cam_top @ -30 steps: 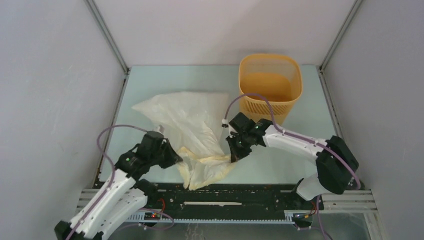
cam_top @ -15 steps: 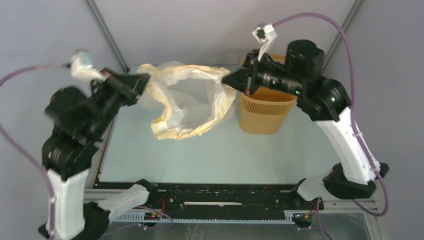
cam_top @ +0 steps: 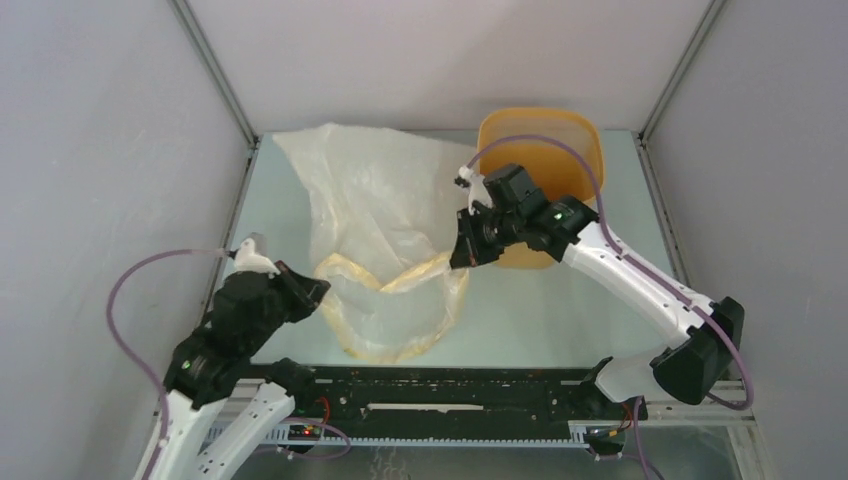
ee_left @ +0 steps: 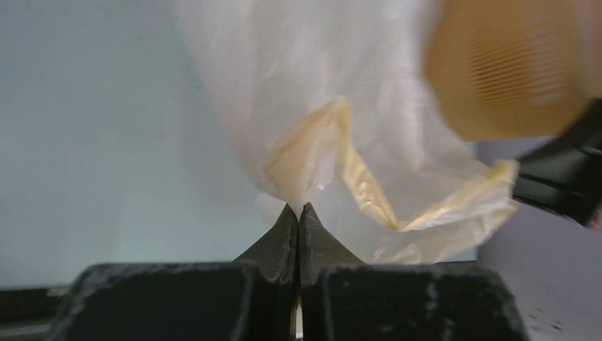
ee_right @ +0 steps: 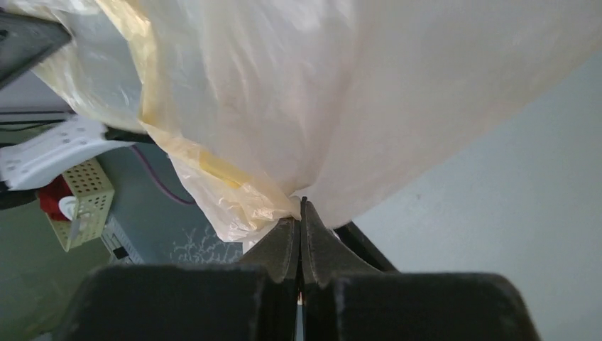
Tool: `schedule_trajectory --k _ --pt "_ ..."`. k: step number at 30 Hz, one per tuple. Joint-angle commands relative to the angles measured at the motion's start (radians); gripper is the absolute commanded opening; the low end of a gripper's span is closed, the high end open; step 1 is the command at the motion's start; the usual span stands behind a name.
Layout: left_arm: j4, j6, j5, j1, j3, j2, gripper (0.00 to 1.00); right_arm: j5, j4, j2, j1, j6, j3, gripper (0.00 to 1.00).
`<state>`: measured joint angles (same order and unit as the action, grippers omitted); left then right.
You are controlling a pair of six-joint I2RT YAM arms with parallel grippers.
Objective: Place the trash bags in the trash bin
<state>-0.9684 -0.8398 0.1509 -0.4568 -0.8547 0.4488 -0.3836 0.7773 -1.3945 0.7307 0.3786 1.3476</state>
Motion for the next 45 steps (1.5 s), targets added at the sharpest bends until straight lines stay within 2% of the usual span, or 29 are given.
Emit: schedule_trajectory --k 1,6,9,13,15,17,18,20,23,26,29,31,33,35,38,40,42,45 --pt "0.214 0.166 -0.165 0.003 -0.234 0.023 0.01 -0.074 -0.082 0.045 -0.012 -0.094 0.283 0.00" --pt "0.163 0.293 -0.345 0.003 -0.416 0.164 0.03 -0.146 -0.077 -0.057 -0.006 -0.178 0.491 0.00" --pt "0.130 0.302 -0.317 0.003 -0.418 0.115 0.08 -0.133 -0.097 -0.054 -0.025 -0.197 0.525 0.00" --pt "0.081 0.266 -0.255 0.003 -0.356 -0.017 0.15 -0.188 -0.169 -0.013 -0.069 -0.185 0.489 0.00" --pt "0.040 0.250 -0.262 0.003 -0.341 -0.045 0.23 -0.209 -0.172 -0.009 -0.082 -0.207 0.485 0.00" --pt "-0.014 0.244 -0.250 0.003 -0.363 -0.050 0.38 -0.277 -0.165 -0.015 -0.098 -0.234 0.491 0.00" --pt "-0.041 0.244 -0.237 0.003 -0.385 -0.043 0.50 -0.312 -0.157 -0.021 -0.105 -0.250 0.495 0.00" --pt "-0.082 0.262 -0.212 0.003 -0.488 -0.011 0.68 -0.367 -0.127 -0.039 -0.116 -0.274 0.511 0.00" --pt "-0.124 0.298 -0.196 0.003 -0.635 0.088 0.83 -0.398 -0.086 -0.053 -0.122 -0.273 0.533 0.00" --pt "-0.116 0.282 -0.280 0.003 -0.701 0.202 0.85 -0.402 -0.098 -0.048 -0.121 -0.238 0.519 0.00" --pt "-0.094 0.228 -0.402 0.003 -0.664 0.269 0.94 -0.394 -0.131 -0.046 -0.122 -0.193 0.502 0.00" --pt "-0.102 0.179 -0.338 0.002 -0.613 0.221 0.99 -0.347 -0.142 -0.046 -0.123 -0.169 0.501 0.00" --pt "-0.147 0.081 -0.241 0.003 -0.550 0.150 1.00 -0.284 -0.148 -0.050 -0.128 -0.145 0.515 0.00" --pt "-0.149 -0.029 -0.279 0.002 -0.455 0.093 1.00 -0.225 -0.155 -0.066 -0.137 -0.112 0.545 0.00" --pt "-0.016 -0.185 -0.485 0.001 -0.254 0.044 1.00 -0.180 -0.195 -0.098 -0.149 -0.054 0.575 0.00" --pt "0.148 -0.255 -0.587 0.001 -0.141 0.018 1.00 -0.176 -0.219 -0.125 -0.154 -0.018 0.602 0.00" --pt "0.324 -0.304 -0.657 0.000 -0.082 0.017 1.00 -0.177 -0.227 -0.154 -0.152 0.001 0.636 0.00" --pt "0.427 -0.301 -0.720 -0.019 -0.076 0.082 1.00 -0.185 -0.219 -0.190 -0.148 0.005 0.680 0.00"
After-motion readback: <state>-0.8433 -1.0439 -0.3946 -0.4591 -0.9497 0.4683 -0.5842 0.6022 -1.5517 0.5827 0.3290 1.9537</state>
